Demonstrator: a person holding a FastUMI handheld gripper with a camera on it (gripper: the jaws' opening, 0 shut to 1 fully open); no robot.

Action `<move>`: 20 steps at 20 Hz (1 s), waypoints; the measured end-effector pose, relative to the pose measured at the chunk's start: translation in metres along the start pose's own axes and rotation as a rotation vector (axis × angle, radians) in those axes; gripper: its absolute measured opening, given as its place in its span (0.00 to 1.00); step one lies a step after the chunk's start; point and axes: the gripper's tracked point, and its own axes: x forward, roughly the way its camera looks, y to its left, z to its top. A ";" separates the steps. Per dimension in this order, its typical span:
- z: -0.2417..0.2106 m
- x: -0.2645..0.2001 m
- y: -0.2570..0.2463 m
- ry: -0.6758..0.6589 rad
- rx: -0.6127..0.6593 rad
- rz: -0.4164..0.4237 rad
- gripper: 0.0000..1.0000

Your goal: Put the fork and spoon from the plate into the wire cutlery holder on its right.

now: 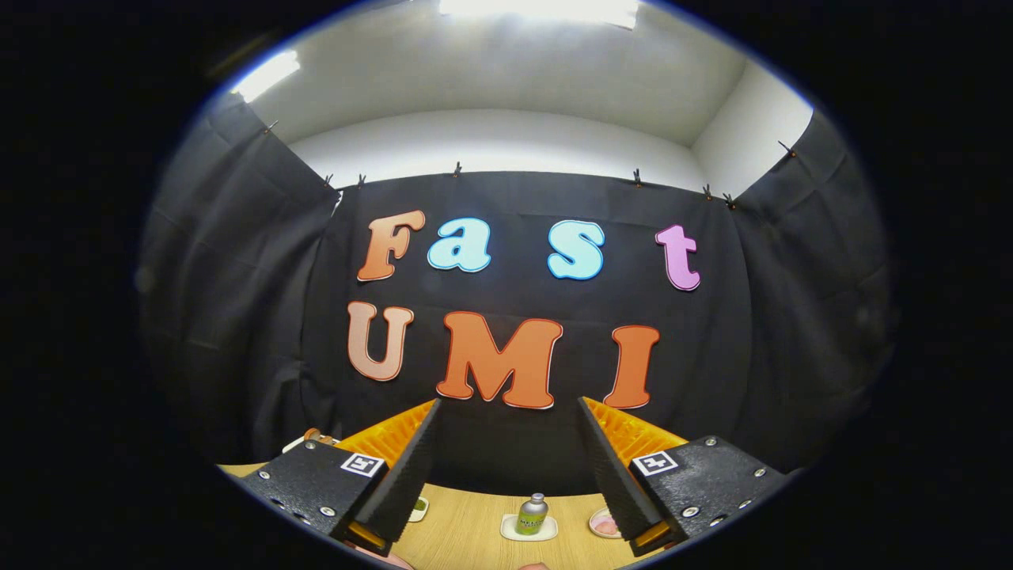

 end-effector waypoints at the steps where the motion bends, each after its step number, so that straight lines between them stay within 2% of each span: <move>1: -0.001 0.000 0.002 0.002 0.002 0.005 0.98; 20: -0.008 0.002 0.029 -0.012 0.003 0.051 0.98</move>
